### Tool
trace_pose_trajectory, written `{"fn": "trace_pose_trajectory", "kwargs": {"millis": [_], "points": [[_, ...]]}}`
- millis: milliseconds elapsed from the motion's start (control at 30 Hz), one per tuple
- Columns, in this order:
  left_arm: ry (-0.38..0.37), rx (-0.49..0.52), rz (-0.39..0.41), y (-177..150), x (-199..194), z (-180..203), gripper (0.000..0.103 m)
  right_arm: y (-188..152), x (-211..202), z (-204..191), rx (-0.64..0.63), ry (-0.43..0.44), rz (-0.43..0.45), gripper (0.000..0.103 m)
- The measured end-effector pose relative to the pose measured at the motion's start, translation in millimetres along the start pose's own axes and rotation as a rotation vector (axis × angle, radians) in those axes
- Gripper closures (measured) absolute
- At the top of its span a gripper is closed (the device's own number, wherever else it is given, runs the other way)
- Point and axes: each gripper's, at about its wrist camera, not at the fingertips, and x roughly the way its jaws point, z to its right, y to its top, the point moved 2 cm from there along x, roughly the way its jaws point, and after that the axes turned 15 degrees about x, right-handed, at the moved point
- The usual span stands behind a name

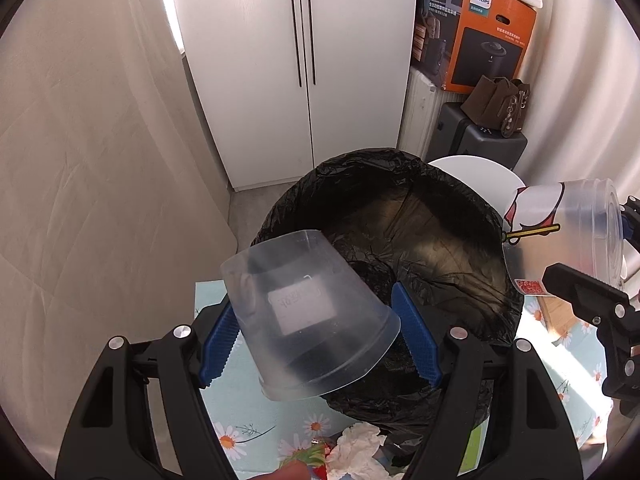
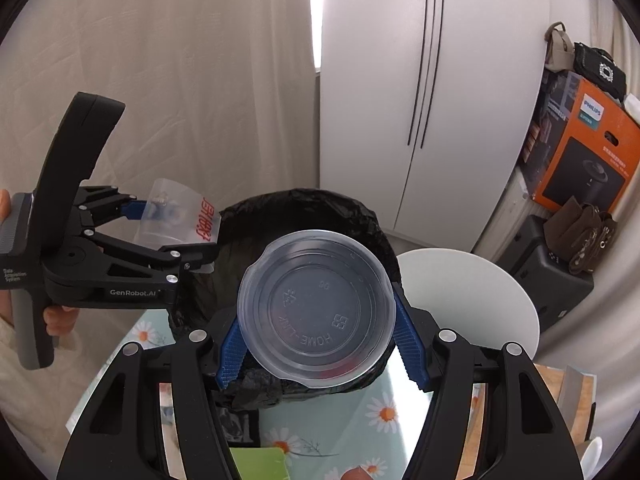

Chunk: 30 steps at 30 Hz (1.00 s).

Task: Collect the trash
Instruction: 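Carry the clear cup over the black bin and open the right gripper, then withdraw the right tool from the bin back toward the table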

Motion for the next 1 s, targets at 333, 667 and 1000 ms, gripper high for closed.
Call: {"fn": "trace_pose_trajectory", "kwargs": {"millis": [333,667,1000], "points": [[0.072,0.056,0.066,0,4,-2,0.007,-3,12,4,-0.022,-0.023,0.030,0.012],[0.122,0.012,0.028,-24,-29,2,0.006,-27,-23,7,0.004,-0.020,0.034,0.011],[0.150,-0.080,0.018,-73,-79,4,0.006,-56,-67,3,-0.005,-0.016,0.046,0.011]]}}
